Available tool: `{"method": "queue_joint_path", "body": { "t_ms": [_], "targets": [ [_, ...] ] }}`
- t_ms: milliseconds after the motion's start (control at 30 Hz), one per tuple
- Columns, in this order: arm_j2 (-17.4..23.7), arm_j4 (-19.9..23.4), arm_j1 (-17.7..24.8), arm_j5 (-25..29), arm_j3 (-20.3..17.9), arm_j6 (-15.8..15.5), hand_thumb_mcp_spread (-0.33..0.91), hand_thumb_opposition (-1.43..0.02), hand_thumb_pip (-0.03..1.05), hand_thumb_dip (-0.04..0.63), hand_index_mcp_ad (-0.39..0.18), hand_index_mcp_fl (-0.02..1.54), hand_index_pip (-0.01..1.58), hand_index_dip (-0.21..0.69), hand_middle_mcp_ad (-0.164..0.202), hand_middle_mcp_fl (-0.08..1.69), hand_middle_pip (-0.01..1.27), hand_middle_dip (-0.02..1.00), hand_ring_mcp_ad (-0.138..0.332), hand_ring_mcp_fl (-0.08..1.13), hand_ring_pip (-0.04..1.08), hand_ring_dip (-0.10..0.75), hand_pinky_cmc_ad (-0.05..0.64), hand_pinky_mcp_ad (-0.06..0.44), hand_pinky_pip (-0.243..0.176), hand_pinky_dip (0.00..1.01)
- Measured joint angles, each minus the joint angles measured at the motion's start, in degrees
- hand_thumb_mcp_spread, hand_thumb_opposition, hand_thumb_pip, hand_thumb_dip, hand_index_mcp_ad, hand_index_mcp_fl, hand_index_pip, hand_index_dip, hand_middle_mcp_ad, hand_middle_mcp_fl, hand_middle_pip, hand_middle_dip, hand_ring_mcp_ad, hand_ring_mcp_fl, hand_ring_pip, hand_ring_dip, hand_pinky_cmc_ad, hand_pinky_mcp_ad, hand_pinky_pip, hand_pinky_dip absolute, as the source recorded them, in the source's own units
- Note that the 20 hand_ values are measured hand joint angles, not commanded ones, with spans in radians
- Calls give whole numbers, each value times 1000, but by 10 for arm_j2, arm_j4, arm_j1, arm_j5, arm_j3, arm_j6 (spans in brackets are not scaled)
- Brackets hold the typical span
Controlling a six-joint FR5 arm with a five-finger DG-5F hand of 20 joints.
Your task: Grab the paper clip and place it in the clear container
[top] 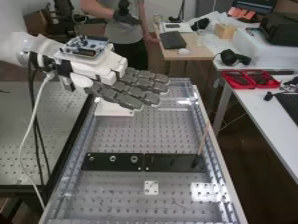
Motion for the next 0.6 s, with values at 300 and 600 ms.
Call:
{"method": "queue_joint_path", "body": {
  "t_ms": [300, 600],
  "targets": [
    [-37, 49, -3, 57, -38, 39, 374, -471, 410, 150, -47, 180, 54, 61, -38, -21, 86, 51, 51, 7, 44, 12, 117, 113, -28, 73],
    [-60, 76, -5, 92, -48, 51, 401, -682, 468, 185, -63, 360, 246, 126, -37, -19, 110, 93, 73, 3, 72, 23, 251, 208, -42, 122]
  ]
}}
